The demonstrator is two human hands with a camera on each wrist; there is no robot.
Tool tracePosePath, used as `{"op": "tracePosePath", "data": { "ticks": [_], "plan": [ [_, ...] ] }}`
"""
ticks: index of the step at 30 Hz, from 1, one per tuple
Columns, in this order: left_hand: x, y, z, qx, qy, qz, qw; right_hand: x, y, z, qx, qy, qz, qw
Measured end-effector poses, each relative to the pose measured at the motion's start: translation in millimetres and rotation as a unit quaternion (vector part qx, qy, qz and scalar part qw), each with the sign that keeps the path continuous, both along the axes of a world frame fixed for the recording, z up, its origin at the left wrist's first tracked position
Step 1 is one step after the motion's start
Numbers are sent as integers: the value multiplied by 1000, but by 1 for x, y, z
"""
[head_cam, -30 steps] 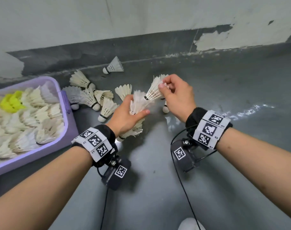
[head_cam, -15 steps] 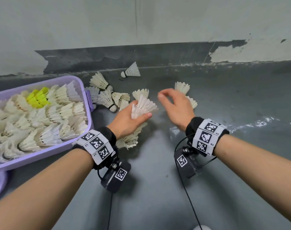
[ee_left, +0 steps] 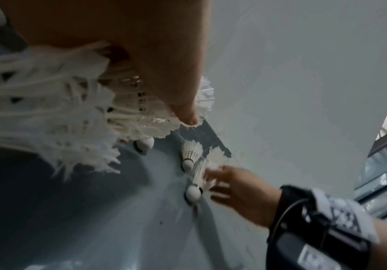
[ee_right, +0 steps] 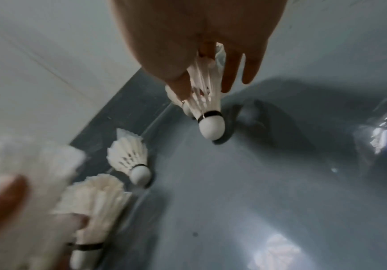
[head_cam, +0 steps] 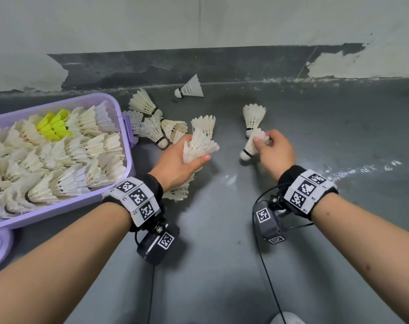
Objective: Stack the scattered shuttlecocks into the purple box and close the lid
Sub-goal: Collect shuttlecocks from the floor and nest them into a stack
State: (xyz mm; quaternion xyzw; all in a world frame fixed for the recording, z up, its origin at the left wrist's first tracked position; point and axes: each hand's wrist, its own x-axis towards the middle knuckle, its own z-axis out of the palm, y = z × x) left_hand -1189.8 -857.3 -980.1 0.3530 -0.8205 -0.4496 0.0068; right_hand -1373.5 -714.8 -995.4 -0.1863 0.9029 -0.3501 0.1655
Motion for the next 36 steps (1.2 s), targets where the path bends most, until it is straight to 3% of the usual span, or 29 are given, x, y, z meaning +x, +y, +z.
{"op": "tracePosePath", "data": {
  "ticks": [3,5,8,14,18,23,25,28,31,36],
  "plan": [
    [0,2,-8,-2,-18,-37,999,13,-15,21,-124,-20,41,991],
    [-2,4,-10,10,-17,-42,999,26,-25,32,-155,-50,90,983],
    [-3,6,-7,21,4,-27,999,43,-32,35,-141,-89,164,972],
    [2,2,-2,36,26,-36,998,51,-34,31,-117,-160,190,962],
    [5,5,-7,25,33,-14,999,56,-36,37,-71,-104,261,957],
    [8,2,-14,35,59,42,997,36,-50,34,-93,54,170,979],
    [10,-3,-16,32,65,62,995,18,-58,23,-23,95,177,979],
    [14,-10,-21,30,63,85,994,2,-65,4,125,86,221,963],
    [15,-13,-24,37,63,97,993,-4,-63,-15,195,78,249,946],
    [12,-10,-26,44,58,87,994,-2,-55,-25,127,137,196,963]
  ]
}}
